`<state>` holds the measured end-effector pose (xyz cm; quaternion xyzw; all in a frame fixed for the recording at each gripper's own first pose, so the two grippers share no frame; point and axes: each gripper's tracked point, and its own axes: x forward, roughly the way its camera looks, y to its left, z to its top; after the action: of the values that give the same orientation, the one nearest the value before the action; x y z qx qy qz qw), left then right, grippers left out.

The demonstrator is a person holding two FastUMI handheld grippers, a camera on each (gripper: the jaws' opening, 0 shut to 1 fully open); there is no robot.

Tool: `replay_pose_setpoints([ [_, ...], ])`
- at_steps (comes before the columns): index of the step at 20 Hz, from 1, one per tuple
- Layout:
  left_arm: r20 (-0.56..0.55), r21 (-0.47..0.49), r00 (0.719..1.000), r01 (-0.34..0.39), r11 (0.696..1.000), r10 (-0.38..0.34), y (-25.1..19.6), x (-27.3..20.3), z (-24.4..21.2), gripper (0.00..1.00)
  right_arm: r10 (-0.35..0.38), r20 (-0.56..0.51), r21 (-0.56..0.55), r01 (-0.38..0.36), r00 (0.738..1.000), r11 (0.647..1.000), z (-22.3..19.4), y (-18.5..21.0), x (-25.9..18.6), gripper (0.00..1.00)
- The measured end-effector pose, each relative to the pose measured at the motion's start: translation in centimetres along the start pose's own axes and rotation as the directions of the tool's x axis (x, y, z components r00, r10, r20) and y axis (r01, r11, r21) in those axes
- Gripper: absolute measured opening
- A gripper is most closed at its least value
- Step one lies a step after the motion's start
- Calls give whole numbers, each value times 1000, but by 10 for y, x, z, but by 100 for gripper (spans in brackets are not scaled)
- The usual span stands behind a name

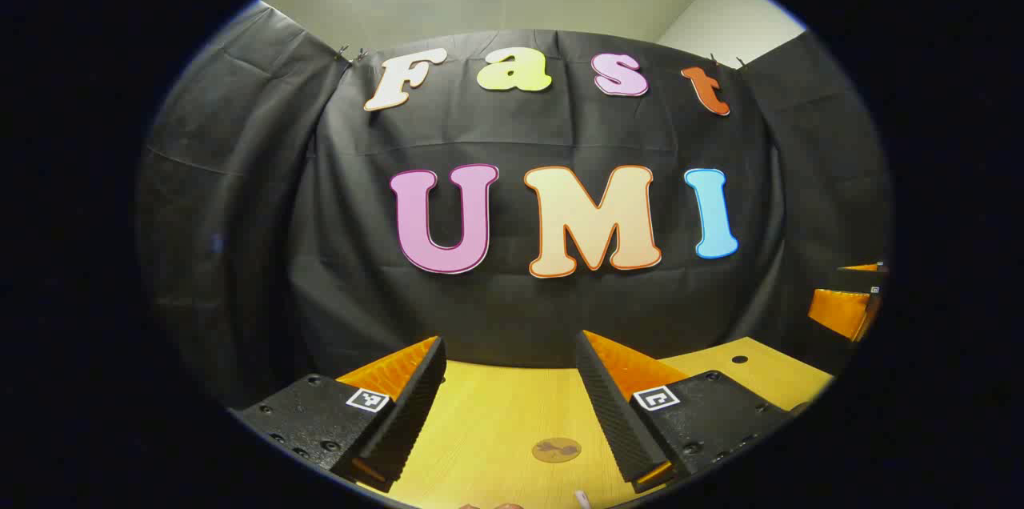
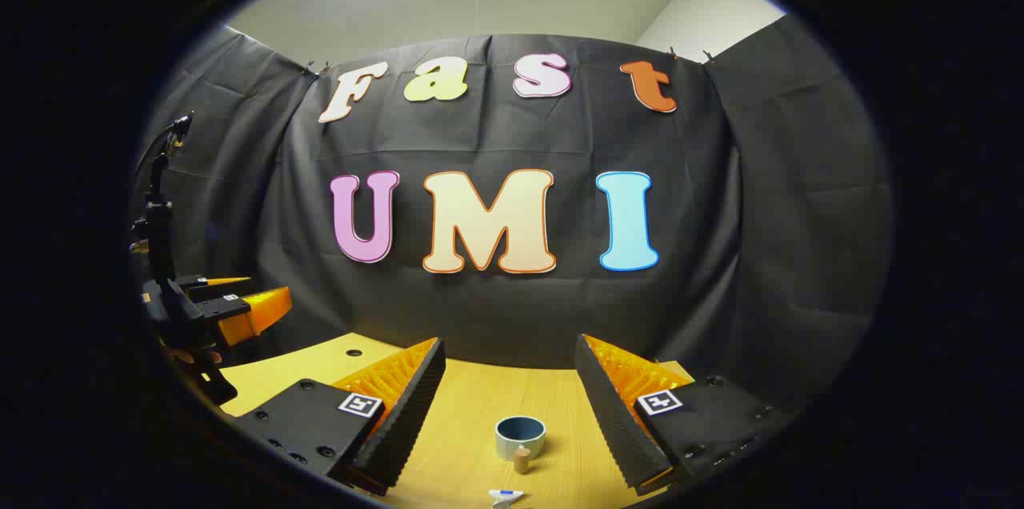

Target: Put the toothbrush and toothpaste on the desktop into the cup, then pick up the cup and place it on the coaster on the desktop.

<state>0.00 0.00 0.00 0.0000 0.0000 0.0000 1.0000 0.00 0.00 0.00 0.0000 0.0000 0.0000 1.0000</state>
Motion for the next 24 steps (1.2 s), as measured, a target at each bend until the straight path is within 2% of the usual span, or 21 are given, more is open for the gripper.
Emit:
replay_pose_setpoints([
  [9,2,-4,1000,-10,1000,10,3,-4,-2,94,4,-73,-19,-6,997,1000,-24,-3,2,99],
  [17,-11,-12,1000,-11,1000,11,4,1,-9,94,-6,-81,-26,4,997,1000,-30,-7,11,99],
  [21,-14,-10,1000,-9,1000,9,4,3,-10,94,-10,-141,-20,7,990,1000,-52,-7,15,99],
  [24,-19,-2,1000,-11,1000,11,6,4,-13,94,-3,-240,-15,-1,971,1000,-86,-4,14,99],
])
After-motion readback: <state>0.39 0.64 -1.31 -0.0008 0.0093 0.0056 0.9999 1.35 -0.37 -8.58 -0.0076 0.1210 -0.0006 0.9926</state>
